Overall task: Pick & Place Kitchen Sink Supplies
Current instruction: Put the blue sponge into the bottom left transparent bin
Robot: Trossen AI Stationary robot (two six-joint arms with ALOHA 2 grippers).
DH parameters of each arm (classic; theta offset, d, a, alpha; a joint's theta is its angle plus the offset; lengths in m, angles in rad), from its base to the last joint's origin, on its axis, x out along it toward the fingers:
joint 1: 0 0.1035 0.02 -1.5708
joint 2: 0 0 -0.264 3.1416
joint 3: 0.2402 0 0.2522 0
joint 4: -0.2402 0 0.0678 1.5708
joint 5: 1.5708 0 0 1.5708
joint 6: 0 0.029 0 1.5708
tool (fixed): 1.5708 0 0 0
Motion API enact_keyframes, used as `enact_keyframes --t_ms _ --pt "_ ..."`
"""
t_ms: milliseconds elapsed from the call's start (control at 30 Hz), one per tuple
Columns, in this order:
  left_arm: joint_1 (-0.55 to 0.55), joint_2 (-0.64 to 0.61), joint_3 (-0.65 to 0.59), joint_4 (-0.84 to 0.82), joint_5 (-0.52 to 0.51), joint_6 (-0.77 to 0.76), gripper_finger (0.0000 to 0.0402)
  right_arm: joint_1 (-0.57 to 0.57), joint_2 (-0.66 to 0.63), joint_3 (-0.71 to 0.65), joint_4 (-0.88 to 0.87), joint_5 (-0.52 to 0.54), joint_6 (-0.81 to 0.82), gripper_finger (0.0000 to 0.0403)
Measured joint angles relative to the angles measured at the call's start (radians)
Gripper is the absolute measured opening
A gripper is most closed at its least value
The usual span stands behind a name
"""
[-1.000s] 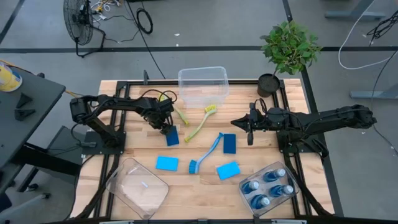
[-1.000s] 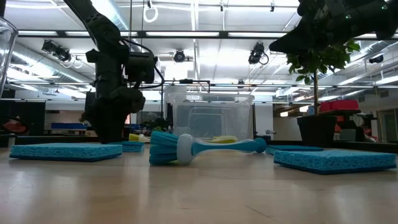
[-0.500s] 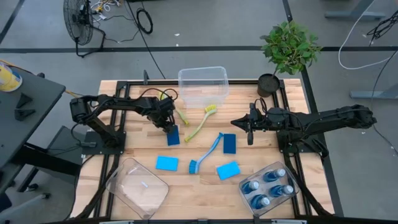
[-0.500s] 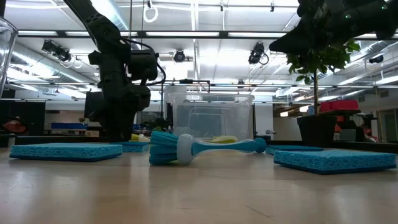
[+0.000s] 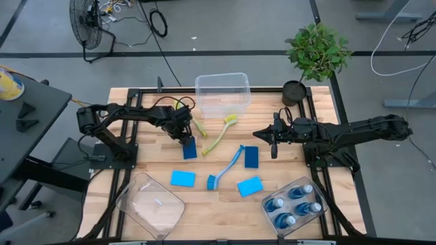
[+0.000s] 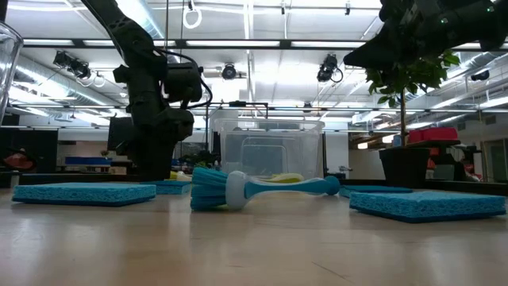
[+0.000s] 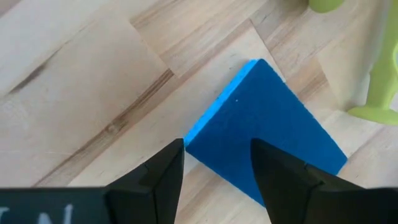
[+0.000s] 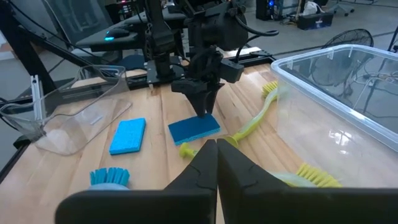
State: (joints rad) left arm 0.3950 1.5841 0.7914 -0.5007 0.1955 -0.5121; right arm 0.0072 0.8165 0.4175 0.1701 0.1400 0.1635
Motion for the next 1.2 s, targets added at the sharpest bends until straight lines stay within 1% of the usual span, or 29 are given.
enact_keyframes --t_ms 700,1100,1200 --pt "-0.014 0.001 0.0 -0.012 -0.019 0.0 0.0189 0.0 0.0 0.0 0.0 0.001 -0.019 0.0004" --pt "-0.024 0.001 0.0 -0.005 -0.044 0.0 0.0176 0.0 0.0 0.0 0.0 0.001 -0.024 0.0004" --pt "-0.024 0.001 0.0 -0.005 -0.045 -0.001 0.0161 0.0 0.0 0.0 0.0 0.001 -0.024 0.0004"
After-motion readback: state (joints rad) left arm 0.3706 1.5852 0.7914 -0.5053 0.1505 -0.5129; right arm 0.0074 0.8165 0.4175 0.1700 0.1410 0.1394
